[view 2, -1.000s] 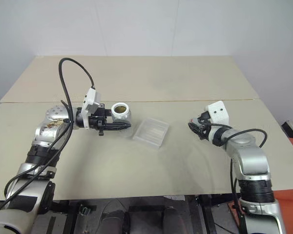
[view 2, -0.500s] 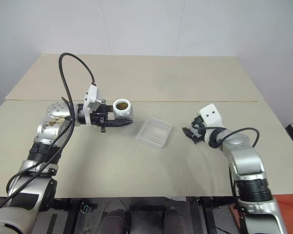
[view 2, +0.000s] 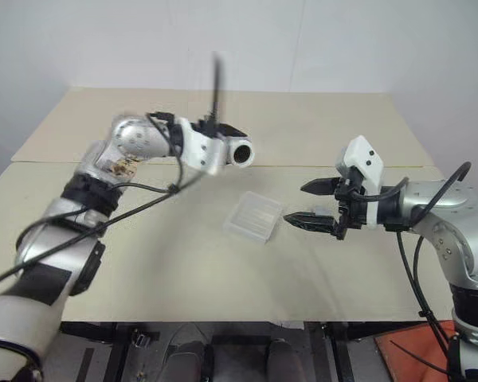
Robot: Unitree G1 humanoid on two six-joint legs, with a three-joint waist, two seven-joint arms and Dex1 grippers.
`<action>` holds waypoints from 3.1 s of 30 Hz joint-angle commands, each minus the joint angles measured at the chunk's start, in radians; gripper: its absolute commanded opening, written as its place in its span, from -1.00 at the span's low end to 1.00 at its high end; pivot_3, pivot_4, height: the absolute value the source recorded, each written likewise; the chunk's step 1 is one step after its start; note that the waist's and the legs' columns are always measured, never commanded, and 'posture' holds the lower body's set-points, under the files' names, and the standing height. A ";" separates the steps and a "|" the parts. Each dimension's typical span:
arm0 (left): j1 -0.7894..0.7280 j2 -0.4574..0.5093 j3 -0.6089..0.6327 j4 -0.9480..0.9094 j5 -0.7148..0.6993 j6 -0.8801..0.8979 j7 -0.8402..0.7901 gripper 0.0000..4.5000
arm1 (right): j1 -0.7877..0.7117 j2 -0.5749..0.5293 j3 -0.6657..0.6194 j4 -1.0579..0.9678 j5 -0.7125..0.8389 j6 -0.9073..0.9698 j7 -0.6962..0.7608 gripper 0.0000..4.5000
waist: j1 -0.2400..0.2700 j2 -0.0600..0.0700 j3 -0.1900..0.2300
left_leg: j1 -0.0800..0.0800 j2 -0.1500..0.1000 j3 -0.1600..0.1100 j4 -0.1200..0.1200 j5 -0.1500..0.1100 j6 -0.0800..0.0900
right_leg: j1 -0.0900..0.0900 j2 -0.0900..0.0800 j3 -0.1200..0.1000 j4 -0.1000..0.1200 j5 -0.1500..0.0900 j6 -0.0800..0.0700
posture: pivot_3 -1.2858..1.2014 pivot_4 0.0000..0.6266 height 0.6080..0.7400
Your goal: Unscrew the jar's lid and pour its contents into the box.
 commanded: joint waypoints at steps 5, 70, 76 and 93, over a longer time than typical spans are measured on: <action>-0.123 -0.023 -0.322 0.053 0.617 0.006 0.921 -0.14 | -0.029 -0.018 -0.007 0.009 0.003 -0.037 0.014 0.99 | 0.005 0.000 0.000 | -0.001 0.000 0.000 0.000 0.000 0.000 | -0.001 0.000 0.000 0.001 0.000 0.001 | 0.03 -0.52 1.00; 0.636 -0.256 0.499 -0.407 -0.722 0.946 0.225 0.28 | -0.072 0.021 0.039 0.042 -0.020 -0.097 -0.060 1.00 | 0.004 0.000 0.000 | 0.000 0.000 0.000 0.004 0.000 0.000 | 0.000 -0.001 0.000 0.003 0.001 0.001 | 0.03 -0.52 1.00; 0.673 -0.242 0.499 -0.443 -0.714 0.954 0.228 0.98 | -0.065 0.025 0.032 0.033 -0.016 -0.096 -0.071 1.00 | 0.003 0.000 0.000 | 0.000 0.000 0.000 0.004 0.000 0.000 | 0.000 -0.001 0.000 0.003 0.001 0.001 | 0.03 -0.52 1.00; 1.046 -0.050 0.481 -0.998 -0.725 1.163 0.139 0.98 | 0.022 0.018 -0.020 -0.018 0.012 -0.073 -0.115 1.00 | 0.004 0.001 -0.001 | 0.001 0.000 0.000 0.004 0.000 0.000 | 0.001 -0.001 0.001 0.003 0.001 0.000 | 0.03 -0.52 1.00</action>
